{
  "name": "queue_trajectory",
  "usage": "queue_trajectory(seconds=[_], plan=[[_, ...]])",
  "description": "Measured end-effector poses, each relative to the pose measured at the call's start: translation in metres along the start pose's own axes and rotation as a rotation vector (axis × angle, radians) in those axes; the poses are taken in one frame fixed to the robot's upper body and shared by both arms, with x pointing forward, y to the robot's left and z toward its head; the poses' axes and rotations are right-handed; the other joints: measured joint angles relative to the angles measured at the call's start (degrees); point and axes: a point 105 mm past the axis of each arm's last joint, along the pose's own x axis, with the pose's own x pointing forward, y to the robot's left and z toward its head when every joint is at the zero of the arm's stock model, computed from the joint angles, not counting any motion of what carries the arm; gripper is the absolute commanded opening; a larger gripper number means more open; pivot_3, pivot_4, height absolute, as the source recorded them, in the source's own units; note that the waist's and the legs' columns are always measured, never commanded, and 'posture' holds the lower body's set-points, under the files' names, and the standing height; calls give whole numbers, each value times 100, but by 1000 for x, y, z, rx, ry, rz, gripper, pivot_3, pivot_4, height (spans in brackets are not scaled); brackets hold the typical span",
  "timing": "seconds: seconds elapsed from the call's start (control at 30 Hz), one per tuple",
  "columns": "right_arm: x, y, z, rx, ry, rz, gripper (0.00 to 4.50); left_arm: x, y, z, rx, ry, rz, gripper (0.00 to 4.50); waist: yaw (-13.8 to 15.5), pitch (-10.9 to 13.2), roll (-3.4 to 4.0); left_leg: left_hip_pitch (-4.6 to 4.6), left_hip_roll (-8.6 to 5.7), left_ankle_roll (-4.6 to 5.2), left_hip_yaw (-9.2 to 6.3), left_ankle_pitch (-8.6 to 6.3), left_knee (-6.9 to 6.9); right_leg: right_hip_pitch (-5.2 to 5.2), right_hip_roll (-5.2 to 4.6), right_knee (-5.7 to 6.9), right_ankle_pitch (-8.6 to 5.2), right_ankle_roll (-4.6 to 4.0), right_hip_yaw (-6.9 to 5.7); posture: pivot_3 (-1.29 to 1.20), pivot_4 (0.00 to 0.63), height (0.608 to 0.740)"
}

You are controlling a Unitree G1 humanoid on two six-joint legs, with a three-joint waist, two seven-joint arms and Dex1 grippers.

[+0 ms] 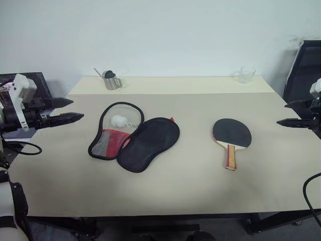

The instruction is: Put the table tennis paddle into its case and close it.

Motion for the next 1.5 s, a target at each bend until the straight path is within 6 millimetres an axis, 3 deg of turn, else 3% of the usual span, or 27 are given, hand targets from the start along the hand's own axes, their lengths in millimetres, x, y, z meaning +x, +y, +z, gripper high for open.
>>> queue_trajectory(seconds=[0.23,0.37,0.63,0.8,0.93,1.07,1.23,1.37,1.5], plan=[[6,3,7,-21,-30,21,4433,-2,7,20,48,-43,48,4258,28,0,0,0,-2,0,1,0,0,0,-1,-1,0,1,1,0,150,740],[6,3,9,-23,-40,20,4433,12,11,22,50,-75,77,4258,36,-1,1,1,-4,0,0,0,2,3,-1,1,2,2,1,0,150,740],[3,16,5,-28,-77,43,4433,32,28,-38,-59,79,270,4258,25,-1,-1,0,3,0,1,0,3,2,-1,0,3,3,4,0,150,740],[7,31,15,-54,-106,82,4433,36,34,-56,-106,123,357,4258,41,-2,-1,2,3,0,0,0,11,4,-1,8,5,2,0,0,150,740],[12,47,16,-48,-105,104,4433,51,30,-86,-224,194,398,4258,56,-3,-4,2,0,0,-2,0,25,11,-5,13,7,8,-1,0,150,740],[9,58,29,-63,-135,108,4433,77,16,-118,-348,253,410,4258,65,0,-11,-7,0,1,-10,-1,56,12,-7,27,10,11,-7,0,150,740],[14,84,43,-74,-173,169,4433,97,5,-125,-378,259,381,4258,53,-1,-27,-5,11,1,-12,-2,72,14,-8,37,17,3,-6,0,150,740],[33,126,53,-64,-235,288,4433,107,1,-122,-389,251,357,4258,49,-3,-35,2,65,0,-13,-2,76,22,3,36,23,-6,-9,0,150,740],[46,151,61,-23,-286,336,4433,107,2,-123,-390,259,369,4258,46,-3,-35,5,70,0,-12,-2,76,24,6,36,25,-9,-10,0,150,740]])
